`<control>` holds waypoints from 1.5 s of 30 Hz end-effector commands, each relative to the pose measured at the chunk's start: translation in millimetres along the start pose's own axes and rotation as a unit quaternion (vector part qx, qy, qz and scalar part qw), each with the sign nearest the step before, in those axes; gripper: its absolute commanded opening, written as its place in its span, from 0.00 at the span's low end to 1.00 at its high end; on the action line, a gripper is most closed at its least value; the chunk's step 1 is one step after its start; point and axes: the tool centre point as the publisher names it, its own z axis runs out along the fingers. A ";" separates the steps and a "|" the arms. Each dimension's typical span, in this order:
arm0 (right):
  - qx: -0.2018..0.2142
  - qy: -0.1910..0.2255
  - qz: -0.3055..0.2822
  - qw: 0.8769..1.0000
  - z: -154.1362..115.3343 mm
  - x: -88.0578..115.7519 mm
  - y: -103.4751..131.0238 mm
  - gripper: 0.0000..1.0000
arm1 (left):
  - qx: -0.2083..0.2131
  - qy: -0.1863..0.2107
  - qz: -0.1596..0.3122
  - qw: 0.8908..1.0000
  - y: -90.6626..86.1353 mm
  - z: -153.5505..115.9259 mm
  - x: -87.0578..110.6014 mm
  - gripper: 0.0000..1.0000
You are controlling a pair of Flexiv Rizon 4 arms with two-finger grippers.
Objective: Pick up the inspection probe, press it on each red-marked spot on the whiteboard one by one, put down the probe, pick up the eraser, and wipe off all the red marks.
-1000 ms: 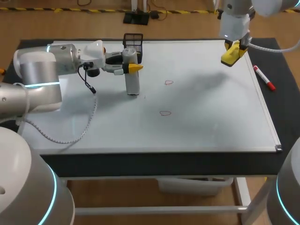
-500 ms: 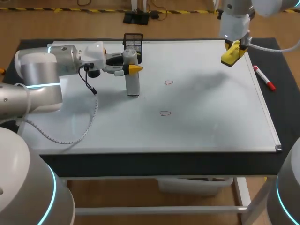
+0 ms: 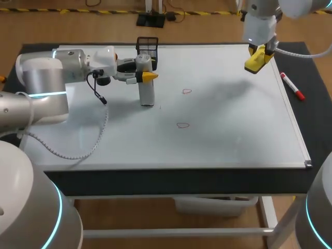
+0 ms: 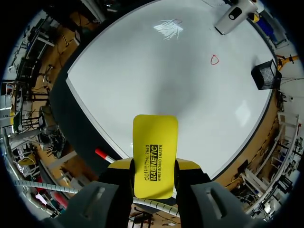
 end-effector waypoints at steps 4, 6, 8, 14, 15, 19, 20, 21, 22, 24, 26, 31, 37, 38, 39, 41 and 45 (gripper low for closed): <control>0.001 0.001 -0.001 1.000 -1.5 0.8 -0.4 0.00 | -0.001 0.003 -0.001 1.000 0.9 0.7 0.4 0.00; 0.001 0.001 -0.001 1.000 -1.5 0.8 -0.4 0.00 | -0.002 0.003 0.002 1.000 -0.2 1.6 0.8 0.00; 0.001 0.001 -0.001 1.000 -1.5 0.8 -0.4 0.00 | -0.002 0.004 0.003 1.000 -0.4 1.7 0.8 0.00; 0.001 0.001 -0.001 1.000 -1.5 0.8 -0.4 0.00 | -0.004 0.002 0.005 1.000 -3.0 0.3 0.9 0.00; 0.001 0.001 -0.001 1.000 -1.5 0.8 -0.4 0.00 | -0.003 0.002 0.005 1.000 -4.3 0.0 0.9 0.00; 0.001 0.001 -0.001 1.000 -1.5 0.8 -0.4 0.00 | 0.000 0.000 0.010 1.000 -13.3 -1.0 0.5 0.00; 0.001 0.001 -0.001 1.000 -1.5 0.8 -0.4 0.00 | 0.002 -0.001 0.012 1.000 -16.4 -1.4 -0.4 0.00; 0.001 0.001 -0.001 1.000 -1.5 0.8 -0.4 0.00 | 0.004 -0.002 0.013 1.000 -19.7 -2.1 -1.4 0.00; 0.001 0.001 -0.001 1.000 -1.5 0.8 -0.4 0.00 | 0.002 -0.004 0.020 1.000 -22.9 -2.6 -2.4 0.00; 0.001 0.001 -0.001 1.000 -1.5 0.8 -0.4 0.00 | 0.004 -0.009 0.028 1.000 -30.3 -5.5 -5.6 0.00; 0.001 0.001 -0.001 1.000 -1.5 0.8 -0.4 0.00 | 0.008 -0.017 0.031 0.999 -37.5 -10.6 -11.3 0.00; 0.001 0.001 -0.001 1.000 -1.5 0.8 -0.4 0.00 | 0.014 -0.046 0.042 0.998 -52.2 -28.5 -31.0 0.00; 0.001 0.001 -0.001 1.000 -1.5 0.8 -0.4 0.00 | 0.013 -0.092 0.051 0.994 -64.4 -60.5 -55.5 0.00; 0.001 0.001 -0.001 1.000 -1.5 0.8 -0.4 0.00 | 0.013 -0.098 0.052 0.994 -65.7 -65.7 -58.8 0.00; 0.001 0.001 -0.001 1.000 -1.5 0.8 -0.4 0.00 | 0.011 -0.105 0.054 0.993 -67.0 -71.4 -62.2 0.00; 0.001 0.001 -0.001 1.000 -1.5 0.8 -0.4 0.00 | 0.010 -0.120 0.056 0.991 -69.9 -84.4 -70.7 0.00; 0.001 0.001 -0.001 1.000 -1.5 0.8 -0.4 0.00 | 0.009 -0.145 0.060 0.988 -76.3 -105.6 -83.2 0.00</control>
